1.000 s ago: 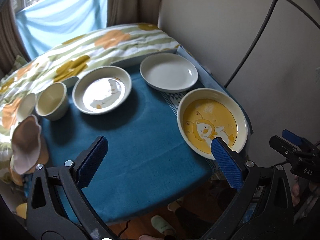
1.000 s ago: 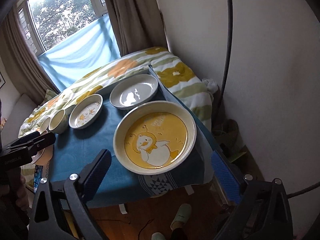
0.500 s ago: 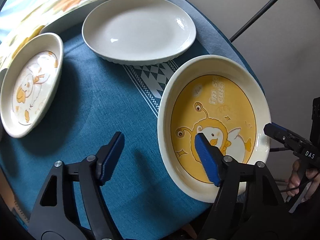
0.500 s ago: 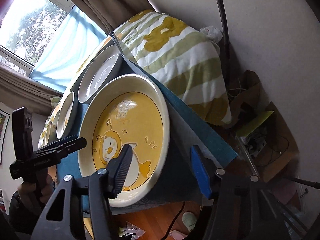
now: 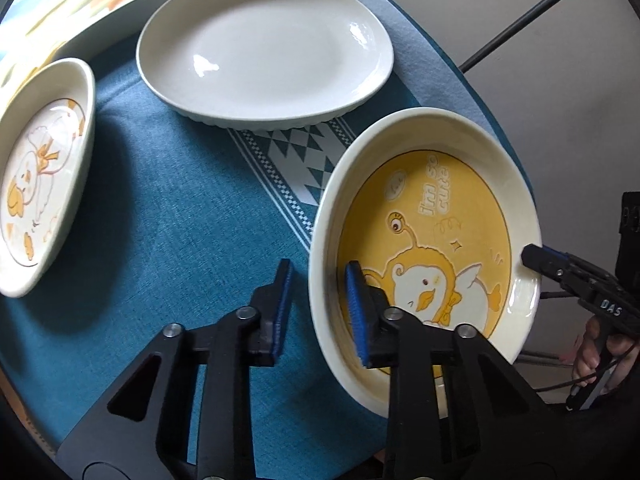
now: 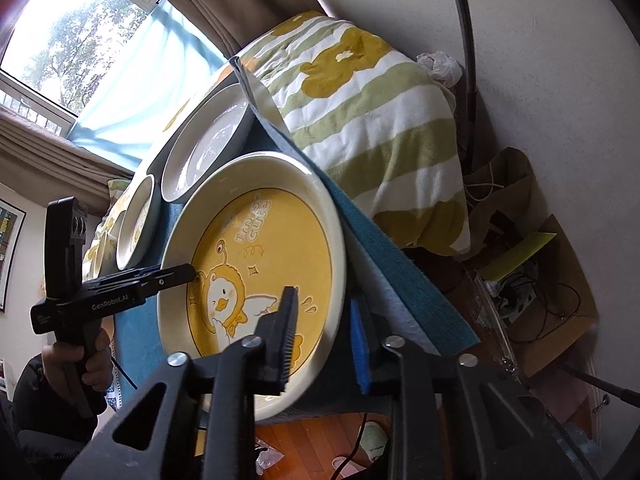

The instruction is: Organize plates and bowls

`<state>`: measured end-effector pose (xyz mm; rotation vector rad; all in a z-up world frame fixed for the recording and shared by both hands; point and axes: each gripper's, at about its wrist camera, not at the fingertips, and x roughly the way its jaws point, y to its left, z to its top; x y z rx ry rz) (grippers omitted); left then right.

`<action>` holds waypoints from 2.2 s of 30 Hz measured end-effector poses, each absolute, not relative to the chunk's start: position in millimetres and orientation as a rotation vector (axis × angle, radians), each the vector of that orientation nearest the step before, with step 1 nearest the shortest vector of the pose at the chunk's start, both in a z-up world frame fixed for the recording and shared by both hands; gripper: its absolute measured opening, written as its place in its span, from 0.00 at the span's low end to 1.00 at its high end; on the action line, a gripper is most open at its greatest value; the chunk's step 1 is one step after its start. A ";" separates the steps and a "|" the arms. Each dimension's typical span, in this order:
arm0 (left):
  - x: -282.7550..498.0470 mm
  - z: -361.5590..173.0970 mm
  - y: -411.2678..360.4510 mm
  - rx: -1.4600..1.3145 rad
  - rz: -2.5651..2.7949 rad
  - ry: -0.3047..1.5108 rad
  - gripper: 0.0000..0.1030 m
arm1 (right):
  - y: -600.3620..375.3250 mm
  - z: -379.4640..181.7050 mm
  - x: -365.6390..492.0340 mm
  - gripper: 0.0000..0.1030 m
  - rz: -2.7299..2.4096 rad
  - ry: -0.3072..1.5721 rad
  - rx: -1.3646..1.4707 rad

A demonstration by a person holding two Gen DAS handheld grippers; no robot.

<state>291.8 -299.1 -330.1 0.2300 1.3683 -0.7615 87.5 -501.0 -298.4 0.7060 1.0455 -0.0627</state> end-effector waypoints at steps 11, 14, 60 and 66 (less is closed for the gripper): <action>293.8 -330.1 -298.9 0.222 -0.782 1.368 0.12 | -503.9 -299.6 88.3 0.14 -0.078 1.048 0.714; 292.4 -331.1 -295.1 0.214 -0.787 1.378 0.12 | -502.0 -297.5 90.0 0.14 -0.075 1.051 0.708; 223.4 -346.5 81.9 -0.276 -0.280 1.280 0.12 | -221.8 -301.9 217.1 0.14 0.489 1.201 0.348; 226.9 -351.4 84.7 -0.314 -0.317 1.263 0.12 | -220.0 -300.9 214.5 0.14 0.469 1.190 0.337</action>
